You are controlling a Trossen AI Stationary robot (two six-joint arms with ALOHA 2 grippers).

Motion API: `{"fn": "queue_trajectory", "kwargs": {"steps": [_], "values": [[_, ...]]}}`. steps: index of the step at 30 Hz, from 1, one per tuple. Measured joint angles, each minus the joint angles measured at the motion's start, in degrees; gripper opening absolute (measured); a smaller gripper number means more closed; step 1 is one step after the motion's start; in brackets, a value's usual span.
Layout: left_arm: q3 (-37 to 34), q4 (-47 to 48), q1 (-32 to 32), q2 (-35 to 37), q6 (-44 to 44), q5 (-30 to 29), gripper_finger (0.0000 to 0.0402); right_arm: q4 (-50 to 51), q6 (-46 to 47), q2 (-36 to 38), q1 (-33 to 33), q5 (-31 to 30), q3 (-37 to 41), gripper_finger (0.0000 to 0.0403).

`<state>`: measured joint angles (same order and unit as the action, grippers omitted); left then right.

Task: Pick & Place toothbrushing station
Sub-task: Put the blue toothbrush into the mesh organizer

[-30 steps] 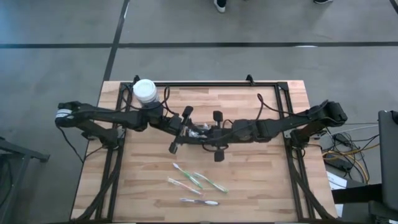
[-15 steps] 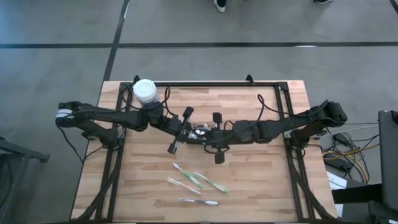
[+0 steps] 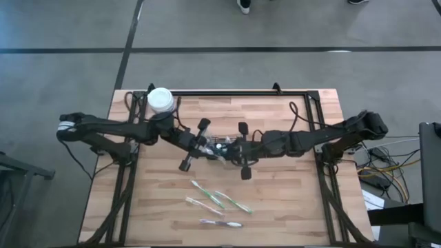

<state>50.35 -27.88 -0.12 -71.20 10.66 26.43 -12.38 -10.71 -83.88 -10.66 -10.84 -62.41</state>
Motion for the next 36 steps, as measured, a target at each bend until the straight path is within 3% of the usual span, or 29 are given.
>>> {"fn": "queue_trajectory", "kwargs": {"steps": [10, 17, 24, 33, 36], "values": [[0.0, 2.0, 0.0, 5.0, 1.3, -0.3, 0.0015, 4.8, 4.5, 5.6, -0.7, 0.0, 0.6, 0.0183], [-1.7, 4.8, 0.1, 9.9, 3.0, -0.9, 0.0015, 13.1, 11.4, 11.0, -1.9, -0.8, 1.3, 0.0206], [-6.5, 4.5, 0.2, 14.5, 1.7, -2.1, 0.0015, 3.3, 7.8, 21.1, -9.2, -14.2, 12.0, 0.0156], [-13.6, -4.6, 0.2, 14.5, -2.8, -3.9, 0.0015, -12.1, 7.9, 31.2, -14.4, -17.4, 30.8, 0.0027], [-15.3, -9.3, 0.0, 12.4, -3.5, -5.1, 0.0015, -17.9, 7.6, 32.0, -14.9, -17.9, 36.3, 0.0012]]}}
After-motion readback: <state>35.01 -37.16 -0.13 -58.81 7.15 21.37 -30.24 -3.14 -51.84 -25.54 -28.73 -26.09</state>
